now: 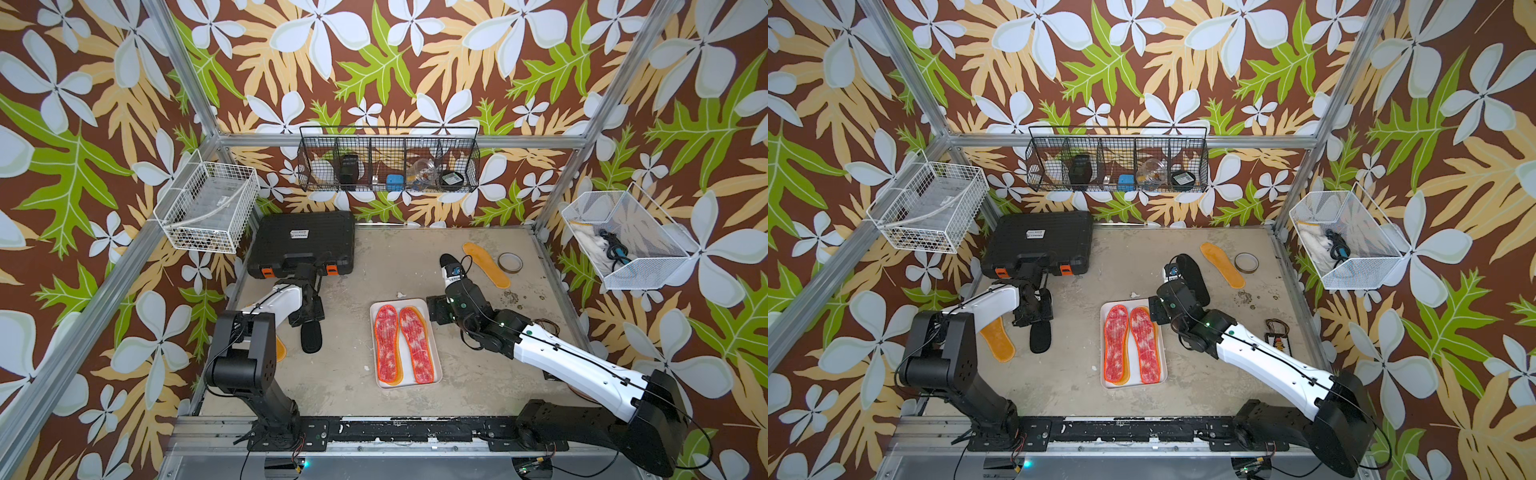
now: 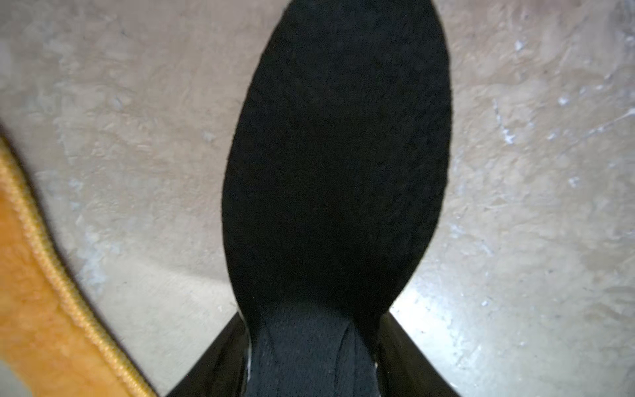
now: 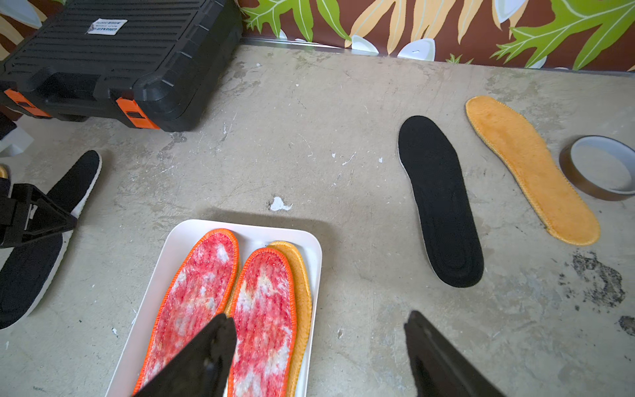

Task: Put the insoles into the storage box
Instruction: Pick up the insole from the center of the board, then place the insole in the storage box.

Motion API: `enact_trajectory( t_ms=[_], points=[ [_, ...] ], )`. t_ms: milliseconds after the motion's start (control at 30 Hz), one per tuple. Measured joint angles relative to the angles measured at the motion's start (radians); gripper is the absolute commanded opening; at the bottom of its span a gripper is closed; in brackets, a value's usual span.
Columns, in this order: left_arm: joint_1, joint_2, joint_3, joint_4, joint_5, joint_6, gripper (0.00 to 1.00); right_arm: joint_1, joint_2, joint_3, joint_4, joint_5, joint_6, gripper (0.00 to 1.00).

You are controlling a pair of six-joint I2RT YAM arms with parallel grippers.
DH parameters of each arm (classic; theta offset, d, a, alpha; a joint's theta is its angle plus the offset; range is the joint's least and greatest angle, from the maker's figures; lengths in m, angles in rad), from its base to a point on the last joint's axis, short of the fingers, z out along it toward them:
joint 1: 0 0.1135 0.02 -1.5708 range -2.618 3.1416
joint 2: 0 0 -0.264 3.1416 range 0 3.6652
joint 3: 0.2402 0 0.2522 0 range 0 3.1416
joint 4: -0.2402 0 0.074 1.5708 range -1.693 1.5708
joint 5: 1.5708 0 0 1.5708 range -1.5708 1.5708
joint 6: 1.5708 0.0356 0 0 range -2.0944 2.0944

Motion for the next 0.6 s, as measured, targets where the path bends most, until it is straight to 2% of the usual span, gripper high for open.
enact_trajectory(
  t_ms=[367, 600],
  points=[
    [-0.13, -0.198, 0.057, -0.09, -0.008, -0.061, 0.6, 0.0, -0.003, 0.001, -0.015, 0.012, 0.0, 0.82],
    [-0.348, -0.299, 0.107, -0.135, -0.015, -0.193, 0.6, 0.0, -0.003, 0.001, -0.019, 0.017, 0.008, 0.82]
  ],
)
